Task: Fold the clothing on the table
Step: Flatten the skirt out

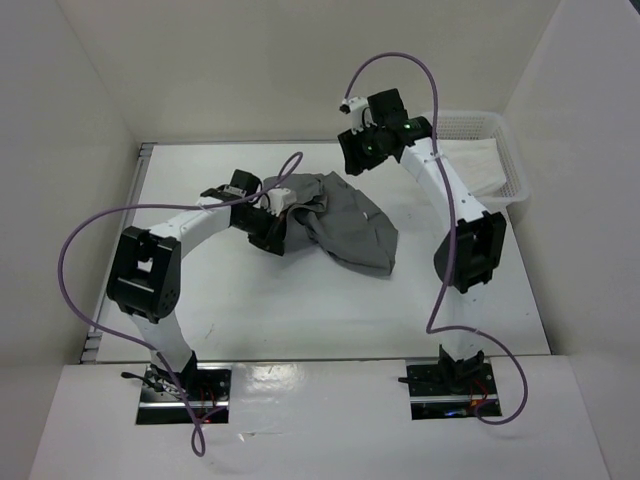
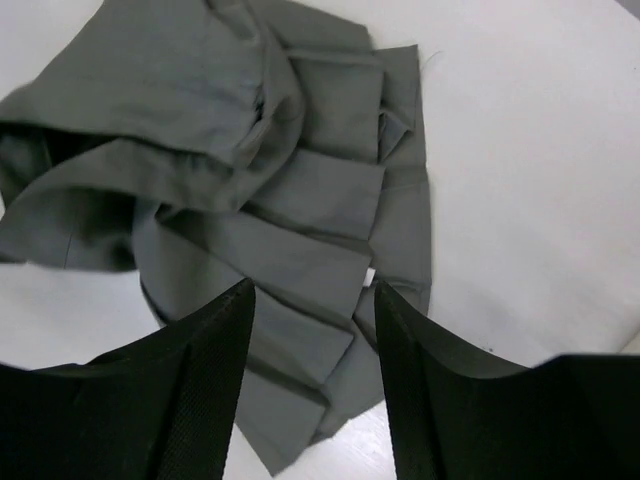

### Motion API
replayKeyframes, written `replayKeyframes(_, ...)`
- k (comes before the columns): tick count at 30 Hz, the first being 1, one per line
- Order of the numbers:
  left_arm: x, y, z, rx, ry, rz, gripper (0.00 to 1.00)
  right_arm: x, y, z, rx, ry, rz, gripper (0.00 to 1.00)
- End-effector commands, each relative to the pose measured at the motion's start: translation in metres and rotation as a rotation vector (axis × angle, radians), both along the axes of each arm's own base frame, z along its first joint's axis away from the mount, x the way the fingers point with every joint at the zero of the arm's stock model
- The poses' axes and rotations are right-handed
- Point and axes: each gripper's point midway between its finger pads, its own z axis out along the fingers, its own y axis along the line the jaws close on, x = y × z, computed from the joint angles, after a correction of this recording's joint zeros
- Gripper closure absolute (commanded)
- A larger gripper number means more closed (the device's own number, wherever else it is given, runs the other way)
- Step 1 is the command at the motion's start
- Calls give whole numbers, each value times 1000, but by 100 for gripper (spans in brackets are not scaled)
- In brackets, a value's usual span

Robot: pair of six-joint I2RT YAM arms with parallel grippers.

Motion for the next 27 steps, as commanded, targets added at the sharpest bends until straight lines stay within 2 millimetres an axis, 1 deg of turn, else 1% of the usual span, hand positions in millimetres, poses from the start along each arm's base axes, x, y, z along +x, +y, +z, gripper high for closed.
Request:
replayKeyframes(1, -1, 9, 4, 32, -59, -20, 100, 31, 19, 14, 91, -53, -39, 44)
replayKeyframes(2, -4, 11, 0, 45, -50, -16, 100, 32, 29, 9, 106, -34, -22, 44)
replayKeyframes(3, -4, 11, 0, 45, -49, -16, 100, 34, 33, -13, 100, 25, -19, 46)
replayKeyframes(4, -3, 11, 3, 42, -60, -16, 100, 35, 44, -11, 111, 18, 2, 46)
replayKeyframes(5, -3, 11, 3, 42, -60, -16, 100, 32, 55, -16, 121, 35, 19, 48)
replayKeyframes(6, -1, 10, 4, 40, -69, -16, 100, 30, 62, -27, 118, 59, 33, 50)
replayKeyframes(8, -1, 10, 4, 39, -69, -16, 100, 23, 80, -32, 138, 85, 71, 50)
replayKeyframes(9, -2, 10, 1, 42, -60, -16, 100, 22, 81, -32, 144, 88, 78, 50)
replayKeyframes(11, -2, 10, 1, 42, -60, -16, 100, 15, 98, -40, 148, 106, 115, 50)
replayKeyframes(13, -2, 11, -3, 45, -49, -16, 100, 13, 100, -39, 158, 111, 126, 50)
replayKeyframes(14, -3, 9, -2, 37, -47, -20, 100, 10, 106, -45, 161, 126, 142, 50)
replayKeyframes(15, -3, 9, -5, 39, -38, -20, 100, 8, 105, -46, 157, 135, 141, 50)
replayKeyframes(17, -1, 9, -3, 37, -47, -20, 100, 8, 105, -46, 157, 135, 141, 50)
replayKeyframes(18, -1, 9, -3, 37, -47, -20, 100, 9, 105, -51, 154, 143, 140, 50)
replayKeyframes(20, -1, 9, -3, 37, -47, -20, 100, 9, 105, -51, 154, 143, 140, 50)
replayKeyframes(21, -1, 9, -3, 37, -47, -20, 100, 9, 106, -57, 150, 153, 139, 50)
replayKeyframes(22, -1, 9, -3, 37, -47, -20, 100, 9, 106, -57, 150, 153, 139, 50)
replayKeyframes(23, -1, 9, -3, 37, -47, -20, 100, 10, 104, -57, 144, 150, 133, 50)
replayKeyframes(24, -1, 9, -3, 37, -47, -20, 100, 11, 101, -62, 125, 154, 118, 50)
replayKeyframes(26, -4, 10, -6, 40, -37, -20, 100, 12, 99, -63, 118, 150, 110, 50)
replayKeyframes(27, -3, 9, -3, 37, -46, -20, 100, 11, 99, -71, 111, 167, 109, 50)
